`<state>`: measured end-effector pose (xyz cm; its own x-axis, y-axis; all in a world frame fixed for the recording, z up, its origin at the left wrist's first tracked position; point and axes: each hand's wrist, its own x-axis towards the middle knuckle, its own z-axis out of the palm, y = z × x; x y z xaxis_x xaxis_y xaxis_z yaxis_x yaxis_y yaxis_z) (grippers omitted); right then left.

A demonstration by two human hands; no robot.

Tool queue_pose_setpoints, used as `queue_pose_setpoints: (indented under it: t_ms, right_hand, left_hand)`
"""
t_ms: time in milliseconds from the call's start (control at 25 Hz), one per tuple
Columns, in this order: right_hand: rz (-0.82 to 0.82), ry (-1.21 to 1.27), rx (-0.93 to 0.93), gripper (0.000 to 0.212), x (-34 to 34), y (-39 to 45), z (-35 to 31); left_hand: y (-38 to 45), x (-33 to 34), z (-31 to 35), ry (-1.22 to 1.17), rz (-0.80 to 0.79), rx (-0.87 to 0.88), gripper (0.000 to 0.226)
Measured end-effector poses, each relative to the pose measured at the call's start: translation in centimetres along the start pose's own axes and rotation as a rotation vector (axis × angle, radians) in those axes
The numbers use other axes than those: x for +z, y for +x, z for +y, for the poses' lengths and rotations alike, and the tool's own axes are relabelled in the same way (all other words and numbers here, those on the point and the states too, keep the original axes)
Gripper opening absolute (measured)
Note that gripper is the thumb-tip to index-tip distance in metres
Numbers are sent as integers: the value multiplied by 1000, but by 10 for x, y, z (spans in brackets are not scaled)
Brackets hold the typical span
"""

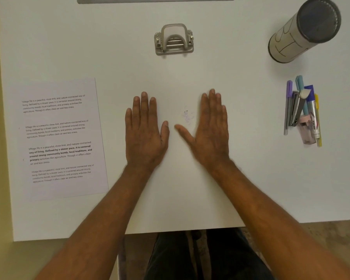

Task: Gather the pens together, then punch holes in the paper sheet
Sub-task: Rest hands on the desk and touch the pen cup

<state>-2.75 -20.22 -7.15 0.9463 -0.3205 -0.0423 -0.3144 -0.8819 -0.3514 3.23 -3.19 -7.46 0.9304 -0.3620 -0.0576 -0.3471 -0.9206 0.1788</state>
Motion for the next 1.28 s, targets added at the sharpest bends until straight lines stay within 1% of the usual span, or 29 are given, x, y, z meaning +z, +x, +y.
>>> queue_pose_setpoints:
  t_ms: [200,280,320,360,400,440,480,520,560,640,720,800,920,1040,1120,1280]
  right_hand:
    - [49,38,-47,95,2,51,-4]
    - [54,45,-58,87,2,62,-4]
    - [66,92,-70,79,1,66,-4]
    - [94,199,-77,68,0,68,-4]
    - [129,357,-54,56,-3,68,-2]
    - [165,518,3,48,-7,66,2]
    - [207,632,62,45,-11,63,8]
    - [238,673,106,44,-15,58,14]
    - [245,650,122,44,-17,53,20]
    - [186,533,62,46,-17,43,28]
    - [99,447,-67,48,-15,39,27]
    - [25,385,-201,50,-14,40,20]
    - [-47,201,-395,53,-12,40,14]
    - [-85,22,-507,49,-12,32,13]
    - [-114,-19,-548,49,-15,26,17]
    - [-183,49,-555,52,-37,17,30]
  left_hand:
    - [0,1,3,18,0,-12,68]
    - [0,2,7,19,2,-37,68]
    - [1,2,11,17,7,-45,68]
    - [2,3,15,13,13,-47,69]
    - [3,4,18,8,19,-41,69]
    - [3,4,21,5,26,-31,68]
    - [4,5,22,4,33,-18,68]
    - [5,6,23,3,40,-4,67]
    - [6,7,22,0,43,13,67]
    - [8,8,22,-7,39,63,67]
    - [13,8,25,-6,39,112,67]
    - [17,8,27,-5,38,124,67]
    - [17,8,26,-10,27,124,66]
    - [17,8,25,-17,17,128,66]
    - [17,8,25,-20,11,124,67]
    - [17,6,25,-22,-8,117,68]
